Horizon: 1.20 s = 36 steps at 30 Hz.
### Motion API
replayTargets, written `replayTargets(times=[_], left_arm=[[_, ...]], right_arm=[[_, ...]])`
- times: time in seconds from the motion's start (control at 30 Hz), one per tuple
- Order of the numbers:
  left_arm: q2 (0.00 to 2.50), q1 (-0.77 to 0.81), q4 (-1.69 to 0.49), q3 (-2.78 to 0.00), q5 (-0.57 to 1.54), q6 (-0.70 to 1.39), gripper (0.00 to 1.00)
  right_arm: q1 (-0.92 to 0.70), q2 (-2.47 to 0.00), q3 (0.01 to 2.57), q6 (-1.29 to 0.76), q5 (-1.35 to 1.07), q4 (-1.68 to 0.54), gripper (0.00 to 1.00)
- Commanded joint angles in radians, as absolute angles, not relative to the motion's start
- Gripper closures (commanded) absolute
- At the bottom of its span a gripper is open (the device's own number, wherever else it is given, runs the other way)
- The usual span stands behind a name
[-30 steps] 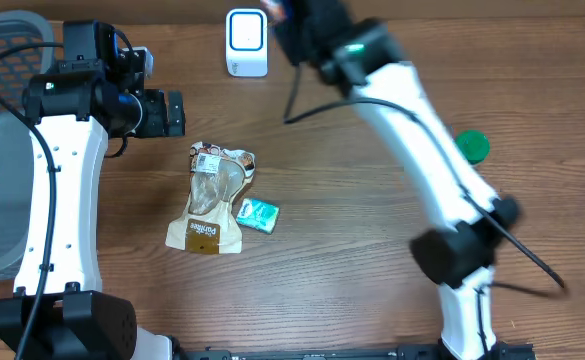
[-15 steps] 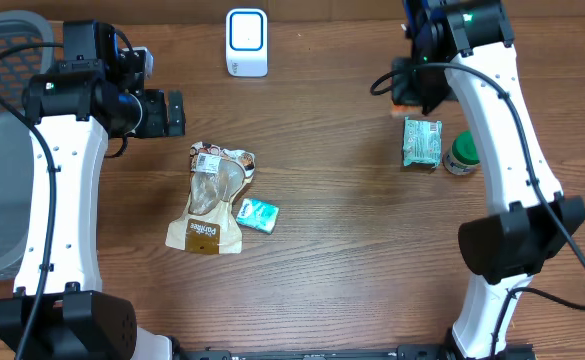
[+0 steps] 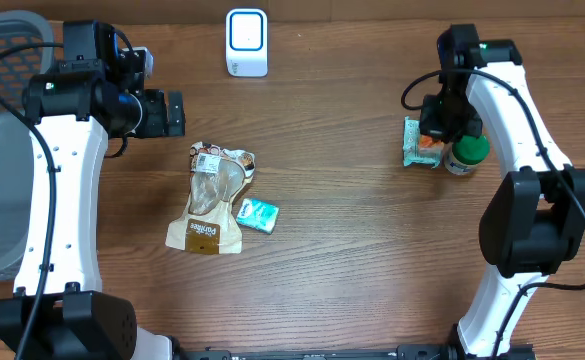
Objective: Scan the item barcode
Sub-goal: 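Carry the orange tissue pack right and set it beside the jar, then open the right gripper and move it to the teal tissue pack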
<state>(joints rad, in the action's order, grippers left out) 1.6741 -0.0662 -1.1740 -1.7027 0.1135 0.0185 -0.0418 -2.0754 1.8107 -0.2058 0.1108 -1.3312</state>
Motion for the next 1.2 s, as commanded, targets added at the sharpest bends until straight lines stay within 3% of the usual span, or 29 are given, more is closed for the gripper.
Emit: replayTargets(times=[0.0,0.33,0.63,0.73,1.17], left_arm=[[1.681,-0.069,-1.171,-1.721,0.121,-0.001,0.0],[1.681,-0.069,-1.171,-1.721,0.121,-0.001,0.01],[1.681,-0.069,-1.171,-1.721,0.121,-0.001,0.0],[1.681,-0.069,-1.171,-1.721,0.121,-0.001,0.01],[1.681,-0.069,-1.171,-1.721,0.121,-0.001,0.0]], right_arm=[[-0.049,-2.079,1.791,-0.182,0.11,-1.312,0.75],[-0.049,-2.077,1.837,-0.183,0.067,-1.342,0.69],[-0.1,-2.076,1.982,-0.101,-0.377,-1.417,0.6],[-0.15,-2.077,1.967,-0.1,-0.384,-1.404,0.54],[-0.376,-2.078,1.846,-0.1,-0.383,-1.309,0.54]])
